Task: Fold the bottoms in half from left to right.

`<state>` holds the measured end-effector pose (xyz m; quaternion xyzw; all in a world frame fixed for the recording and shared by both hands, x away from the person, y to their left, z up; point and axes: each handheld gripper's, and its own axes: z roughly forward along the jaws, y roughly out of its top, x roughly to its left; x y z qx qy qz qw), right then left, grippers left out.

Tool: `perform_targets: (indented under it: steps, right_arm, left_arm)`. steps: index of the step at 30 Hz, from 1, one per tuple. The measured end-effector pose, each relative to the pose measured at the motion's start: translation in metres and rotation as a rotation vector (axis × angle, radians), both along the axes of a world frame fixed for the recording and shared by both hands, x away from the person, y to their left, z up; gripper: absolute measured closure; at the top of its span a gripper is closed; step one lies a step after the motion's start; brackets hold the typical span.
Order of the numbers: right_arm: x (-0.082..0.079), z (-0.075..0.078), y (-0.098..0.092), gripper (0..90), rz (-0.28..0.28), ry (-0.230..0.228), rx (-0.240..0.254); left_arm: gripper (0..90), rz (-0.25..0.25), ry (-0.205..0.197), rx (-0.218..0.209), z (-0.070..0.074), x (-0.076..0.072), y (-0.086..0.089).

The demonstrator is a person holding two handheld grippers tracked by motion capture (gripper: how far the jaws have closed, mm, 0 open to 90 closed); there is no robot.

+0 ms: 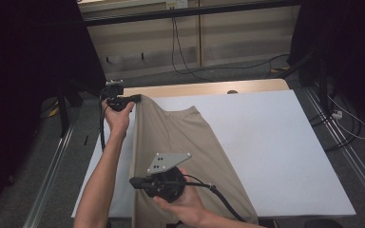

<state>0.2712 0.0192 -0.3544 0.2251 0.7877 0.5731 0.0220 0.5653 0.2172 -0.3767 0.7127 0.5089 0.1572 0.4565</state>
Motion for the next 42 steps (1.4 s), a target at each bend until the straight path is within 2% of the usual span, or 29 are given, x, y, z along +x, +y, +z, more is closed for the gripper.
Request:
perform_targets:
  steps: [3,6,14,17,18,21,26,29,32,34,36,39,42]
  right_arm:
    - [-0.003,-0.001,-0.006,90.0,-0.003,-0.005,-0.005]
    - [-0.005,-0.004,-0.022,90.0,-0.028,0.005,-0.008]
    - [-0.009,-0.008,-0.05,90.0,-0.067,0.003,-0.025]
    - [-0.01,-0.009,-0.066,90.0,-0.099,0.013,-0.02]
    - [-0.01,-0.011,-0.077,90.0,-0.121,0.021,-0.018]
    - [-0.012,-0.014,-0.087,90.0,-0.144,0.026,-0.02]
    - [-0.018,-0.019,-0.111,90.0,-0.192,0.036,-0.025]
    - [-0.021,-0.023,-0.125,90.0,-0.219,0.039,-0.032]
    - [-0.021,-0.034,-0.143,90.0,-0.258,0.067,-0.042]
    - [-0.021,-0.036,-0.146,90.0,-0.26,0.078,-0.047]
    - [-0.022,-0.044,-0.156,90.0,-0.278,0.112,-0.048]
    - [-0.023,-0.047,-0.161,90.0,-0.292,0.117,-0.056]
    - [-0.026,-0.049,-0.169,90.0,-0.312,0.122,-0.06]
  left_arm:
    - [85.2,-0.009,-0.002,-0.018,-0.002,0.001,-0.006]
    - [85.2,-0.027,0.0,-0.014,-0.003,0.001,-0.019]
    - [85.2,-0.058,0.012,-0.021,-0.013,0.003,-0.04]
    - [85.2,-0.064,0.017,-0.027,-0.016,0.003,-0.047]
    - [85.2,-0.068,0.017,-0.024,-0.017,0.004,-0.051]
    - [85.2,-0.072,0.018,-0.023,-0.017,0.005,-0.056]
    - [85.2,-0.103,0.011,-0.003,-0.016,0.007,-0.072]
    - [85.2,-0.117,0.022,0.013,-0.02,0.009,-0.082]
    - [85.2,-0.122,0.027,0.016,-0.025,0.01,-0.091]
    - [85.2,-0.133,0.03,0.03,-0.029,0.011,-0.097]
    - [85.2,-0.136,0.036,0.044,-0.032,0.013,-0.103]
    - [85.2,-0.134,0.054,0.039,-0.034,0.016,-0.11]
    - [85.2,-0.152,0.05,0.046,-0.035,0.017,-0.121]
